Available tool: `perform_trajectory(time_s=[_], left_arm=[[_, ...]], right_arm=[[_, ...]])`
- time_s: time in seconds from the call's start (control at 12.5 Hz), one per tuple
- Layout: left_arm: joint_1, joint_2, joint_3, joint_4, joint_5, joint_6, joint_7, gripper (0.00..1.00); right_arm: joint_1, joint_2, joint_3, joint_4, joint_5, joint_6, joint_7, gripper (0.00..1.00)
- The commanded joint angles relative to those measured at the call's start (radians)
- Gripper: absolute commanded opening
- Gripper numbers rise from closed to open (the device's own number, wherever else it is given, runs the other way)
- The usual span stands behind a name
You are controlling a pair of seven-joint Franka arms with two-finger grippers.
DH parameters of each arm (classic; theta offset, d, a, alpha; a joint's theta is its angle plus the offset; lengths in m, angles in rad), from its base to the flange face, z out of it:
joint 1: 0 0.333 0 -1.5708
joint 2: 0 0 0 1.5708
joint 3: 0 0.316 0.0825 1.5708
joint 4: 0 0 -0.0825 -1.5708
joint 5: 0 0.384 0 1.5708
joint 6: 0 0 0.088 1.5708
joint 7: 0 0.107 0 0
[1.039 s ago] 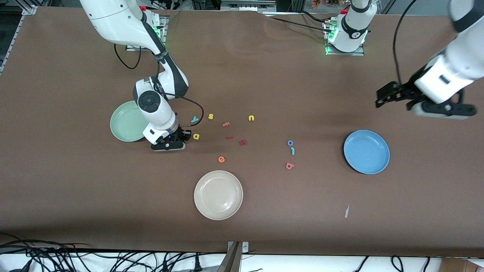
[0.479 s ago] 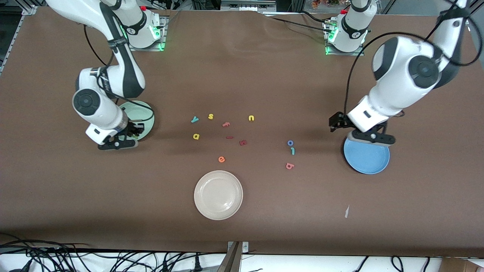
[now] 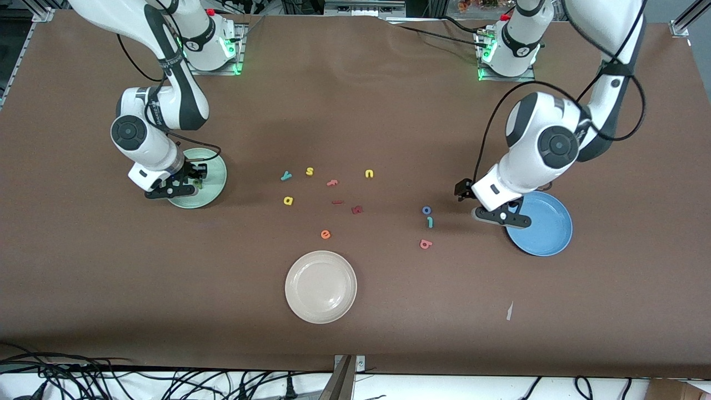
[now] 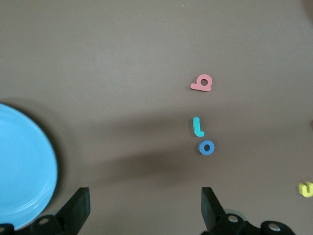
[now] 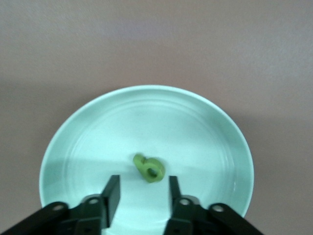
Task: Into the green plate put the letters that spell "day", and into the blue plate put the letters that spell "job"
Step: 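Drop the letter b on the green plate while the left gripper reaches letters, then grasp the yellow letter d with the right gripper while the left gripper descends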
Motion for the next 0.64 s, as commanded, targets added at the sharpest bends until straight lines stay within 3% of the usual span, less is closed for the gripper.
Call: perform_trajectory(time_s=[0.0, 0.24, 0.4, 0.56], left_arm=[[-0.042, 0.059, 0.008, 0.022, -0.019, 0.055, 0.008, 1.00], [-0.053, 0.151, 0.011, 0.046, -0.022, 0.094, 0.021, 1.00], [-0.076, 0.194, 0.013, 0.083, -0.023, 0.096, 0.018, 1.00], [-0.105, 0.242, 0.013, 0.126, -0.025, 0.098, 0.001, 1.00]], right_arm=[[0.012, -0.041, 0.004, 0.042, -0.002, -0.057, 0.010, 1.00], [0.020, 0.009, 0.094, 0.249, 0.007, -0.265, 0.159, 1.00], [0.046, 0.070, 0.166, 0.356, 0.010, -0.278, 0.282, 1.00], [0.087, 0.158, 0.189, 0.449, 0.009, -0.278, 0.492, 1.00]])
